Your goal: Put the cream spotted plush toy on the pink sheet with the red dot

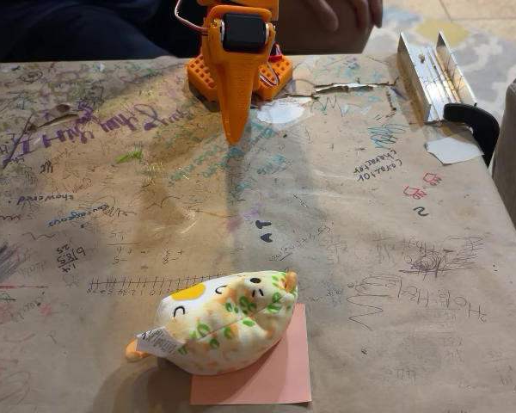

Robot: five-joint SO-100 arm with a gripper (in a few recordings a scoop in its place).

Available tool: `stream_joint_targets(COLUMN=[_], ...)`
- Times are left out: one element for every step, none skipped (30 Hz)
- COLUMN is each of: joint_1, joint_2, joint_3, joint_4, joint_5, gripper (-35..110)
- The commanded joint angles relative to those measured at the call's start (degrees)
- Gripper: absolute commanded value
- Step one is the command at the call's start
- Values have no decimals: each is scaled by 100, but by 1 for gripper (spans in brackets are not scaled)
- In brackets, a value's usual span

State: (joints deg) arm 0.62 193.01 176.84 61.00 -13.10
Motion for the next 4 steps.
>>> stream_joint_targets(joint_1=[79, 79, 79, 79], joint_2=[18, 18, 18, 18], joint_3=[-26, -26, -26, -26], joint_4=[-35, -35, -35, -35], joint_5=[-18, -18, -18, -18], gripper=[0, 0, 0, 0])
